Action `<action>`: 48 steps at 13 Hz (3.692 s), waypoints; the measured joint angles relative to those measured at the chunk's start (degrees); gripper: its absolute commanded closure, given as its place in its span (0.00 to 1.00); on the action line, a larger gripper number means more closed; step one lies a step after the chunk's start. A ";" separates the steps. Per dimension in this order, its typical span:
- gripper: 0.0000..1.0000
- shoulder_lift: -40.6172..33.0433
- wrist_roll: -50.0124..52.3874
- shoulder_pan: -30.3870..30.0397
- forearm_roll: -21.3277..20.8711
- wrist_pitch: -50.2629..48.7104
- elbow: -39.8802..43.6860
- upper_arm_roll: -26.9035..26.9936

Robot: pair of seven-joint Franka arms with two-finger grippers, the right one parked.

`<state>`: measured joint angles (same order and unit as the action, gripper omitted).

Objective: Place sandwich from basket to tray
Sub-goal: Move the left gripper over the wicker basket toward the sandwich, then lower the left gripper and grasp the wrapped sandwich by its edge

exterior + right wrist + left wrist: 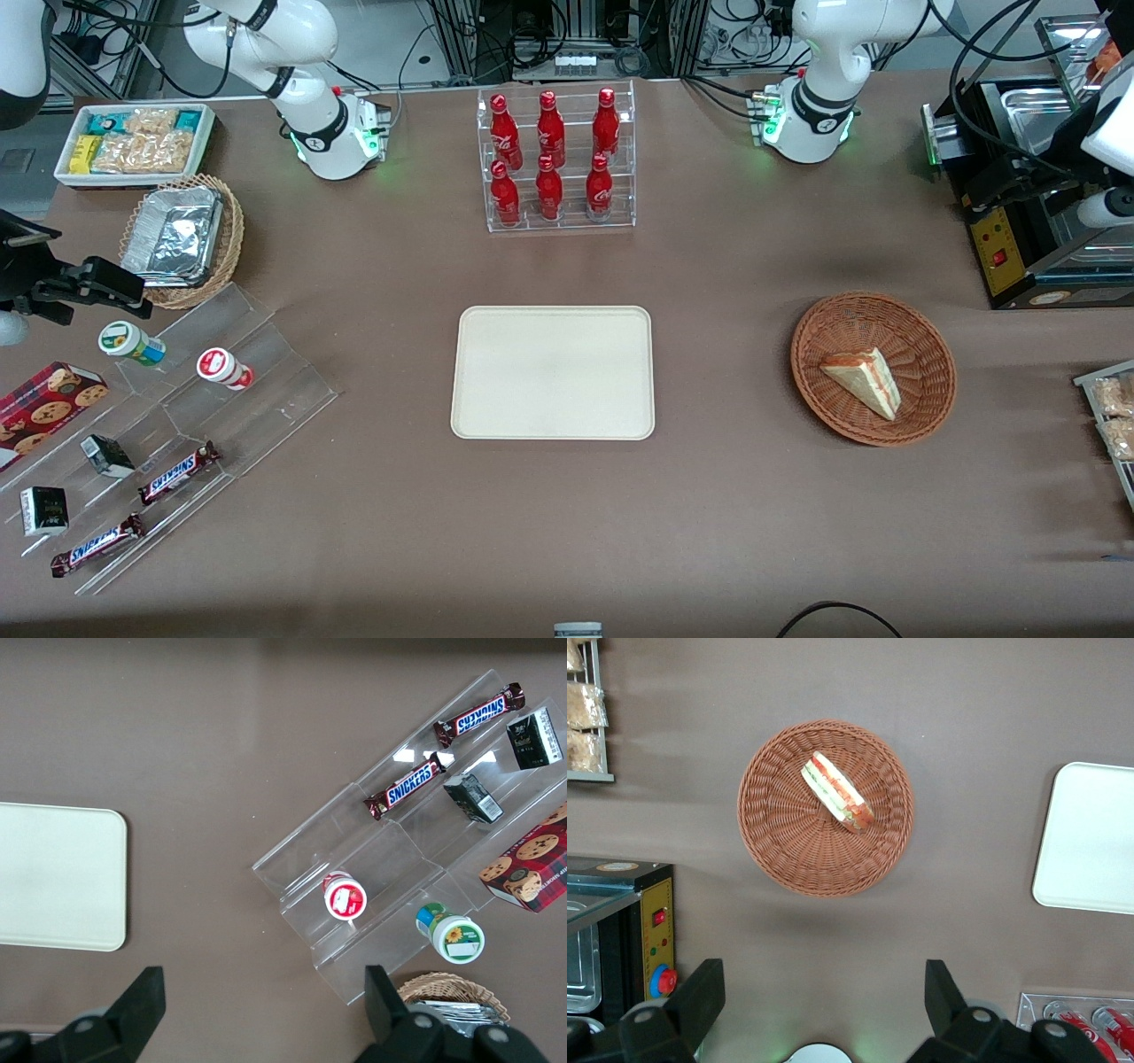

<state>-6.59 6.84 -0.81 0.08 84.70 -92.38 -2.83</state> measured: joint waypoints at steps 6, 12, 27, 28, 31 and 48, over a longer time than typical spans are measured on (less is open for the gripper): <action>0.00 2.15 1.37 -0.08 -1.15 0.07 0.35 0.14; 0.00 10.86 23.20 -0.24 -3.05 7.54 -1.99 0.50; 0.00 17.75 48.05 -0.25 -2.99 51.01 -31.93 0.51; 0.00 17.77 48.11 -0.25 -2.97 52.53 -32.89 0.51; 0.00 18.60 48.17 -0.25 -2.97 55.61 -34.11 0.51; 0.94 15.92 49.73 3.67 -6.44 42.98 -29.59 -0.39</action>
<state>9.33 56.56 2.86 -6.36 127.68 -121.96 -3.22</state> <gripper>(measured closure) 0.767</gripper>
